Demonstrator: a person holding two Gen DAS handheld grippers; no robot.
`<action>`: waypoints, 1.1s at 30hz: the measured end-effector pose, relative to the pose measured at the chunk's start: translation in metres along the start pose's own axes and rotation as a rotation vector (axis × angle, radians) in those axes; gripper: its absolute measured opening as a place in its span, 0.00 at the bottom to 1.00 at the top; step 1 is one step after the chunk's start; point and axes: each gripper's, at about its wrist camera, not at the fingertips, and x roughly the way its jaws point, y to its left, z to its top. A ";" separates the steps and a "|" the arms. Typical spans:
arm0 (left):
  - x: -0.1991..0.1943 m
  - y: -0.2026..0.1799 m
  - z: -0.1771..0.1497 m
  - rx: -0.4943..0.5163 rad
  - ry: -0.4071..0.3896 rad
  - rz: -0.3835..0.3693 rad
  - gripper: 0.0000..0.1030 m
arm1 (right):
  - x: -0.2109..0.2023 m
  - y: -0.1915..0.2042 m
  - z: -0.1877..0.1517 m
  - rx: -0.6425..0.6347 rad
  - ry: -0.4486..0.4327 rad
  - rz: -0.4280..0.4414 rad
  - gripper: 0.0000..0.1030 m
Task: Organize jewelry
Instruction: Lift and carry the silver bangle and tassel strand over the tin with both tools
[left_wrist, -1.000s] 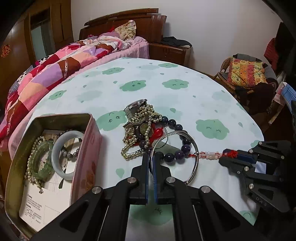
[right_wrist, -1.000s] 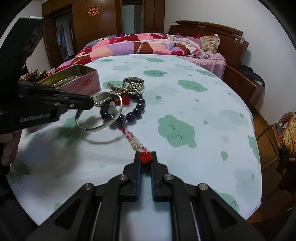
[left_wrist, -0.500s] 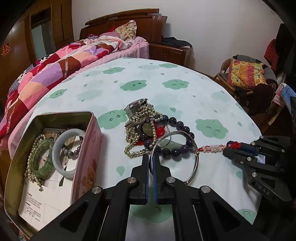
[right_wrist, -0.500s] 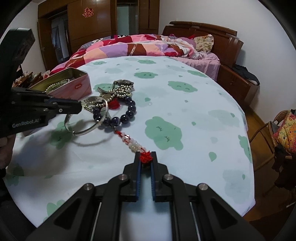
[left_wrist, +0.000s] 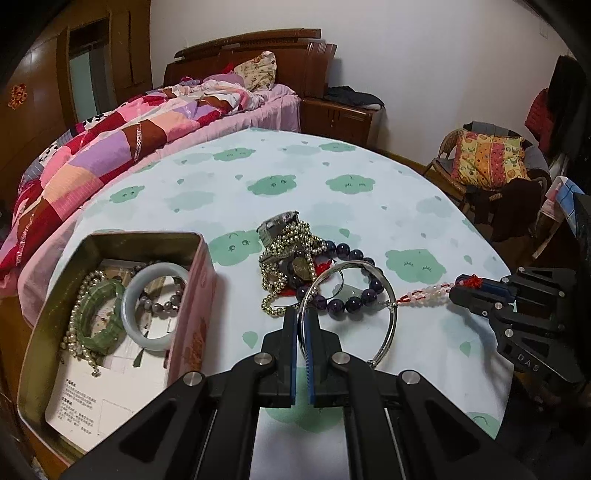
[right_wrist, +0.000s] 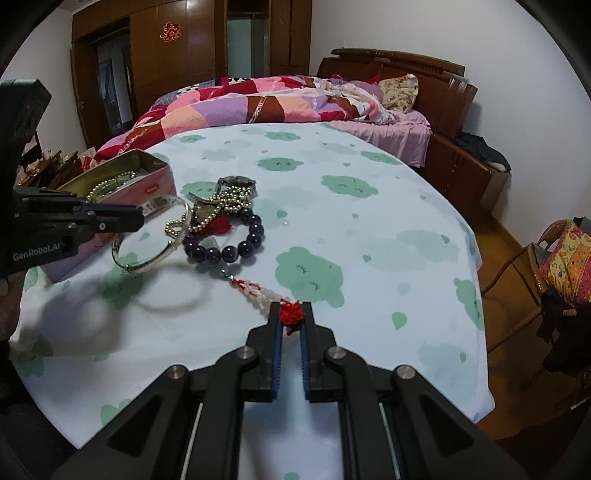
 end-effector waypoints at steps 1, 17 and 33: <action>-0.002 0.000 0.000 0.000 -0.004 0.001 0.02 | -0.001 0.000 0.000 -0.001 -0.001 -0.001 0.10; -0.044 0.013 0.006 -0.035 -0.090 0.000 0.02 | -0.030 0.011 0.022 -0.035 -0.075 -0.008 0.10; -0.095 0.055 0.007 -0.098 -0.174 0.083 0.02 | -0.057 0.045 0.063 -0.130 -0.175 0.007 0.10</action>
